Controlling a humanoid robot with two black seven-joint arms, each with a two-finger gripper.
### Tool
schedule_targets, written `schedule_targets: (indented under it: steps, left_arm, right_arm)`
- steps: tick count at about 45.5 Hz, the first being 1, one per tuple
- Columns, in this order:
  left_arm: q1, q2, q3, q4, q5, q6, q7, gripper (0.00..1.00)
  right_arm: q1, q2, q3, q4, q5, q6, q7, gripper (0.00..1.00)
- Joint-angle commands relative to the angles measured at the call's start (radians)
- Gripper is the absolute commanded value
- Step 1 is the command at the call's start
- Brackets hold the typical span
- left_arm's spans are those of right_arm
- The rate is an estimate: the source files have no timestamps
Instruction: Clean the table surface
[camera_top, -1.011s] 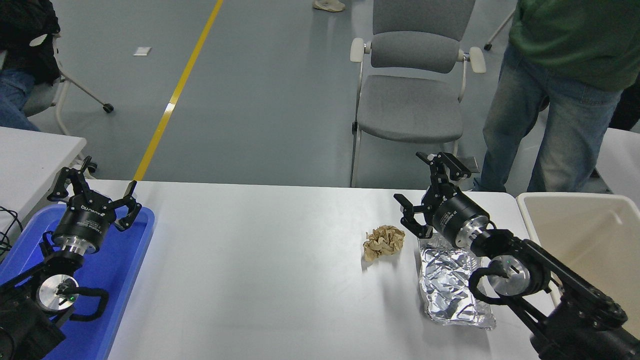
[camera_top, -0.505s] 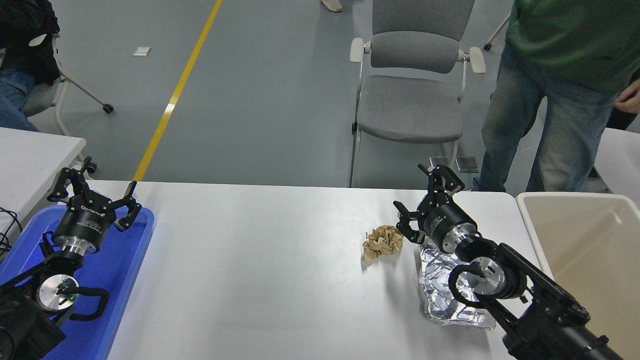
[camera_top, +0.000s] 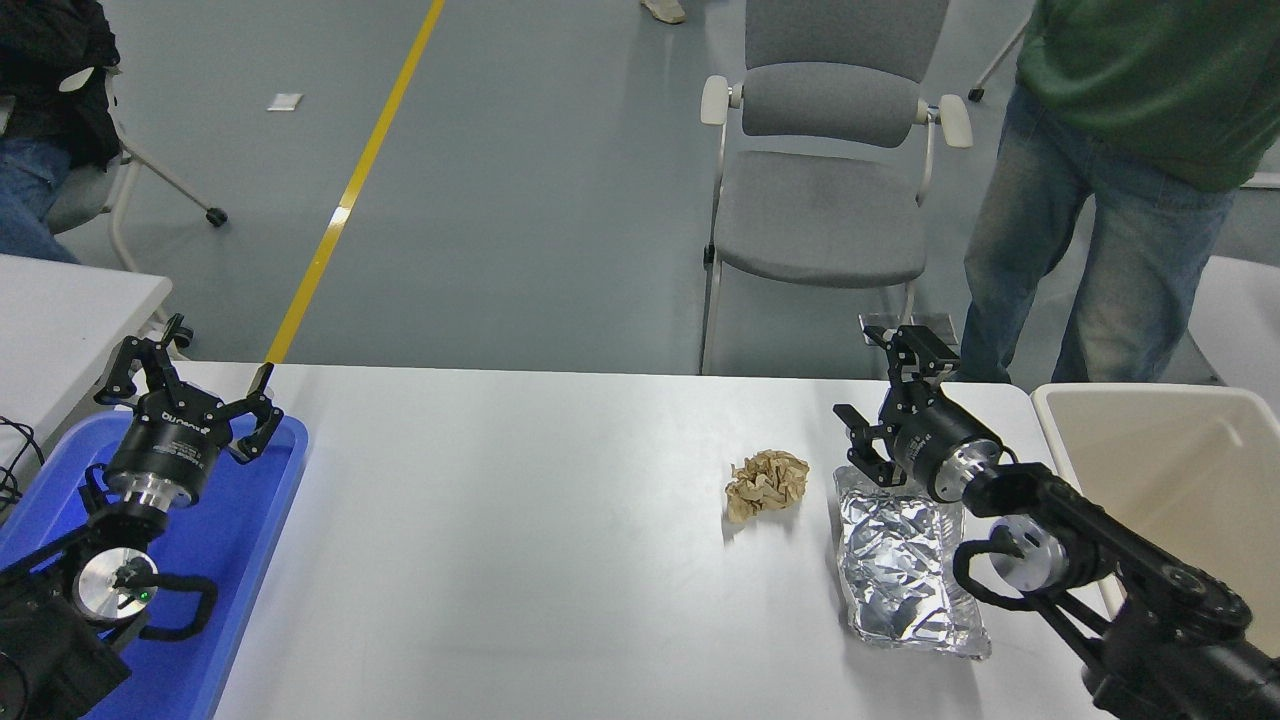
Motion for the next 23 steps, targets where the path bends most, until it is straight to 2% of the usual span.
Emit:
schedule_targets:
  steps: [1, 23]
  left_arm:
    - [0.000, 0.000, 0.000, 0.000, 0.000, 0.000, 0.000, 1.00]
    - [0.000, 0.000, 0.000, 0.000, 0.000, 0.000, 0.000, 1.00]
  right_arm:
    - [0.053, -0.160, -0.190, 0.053, -0.160, 0.009, -0.002, 1.00]
    - [0.111, -0.364, -0.500, 0.128, -0.786, 0.014, 0.003, 1.00]
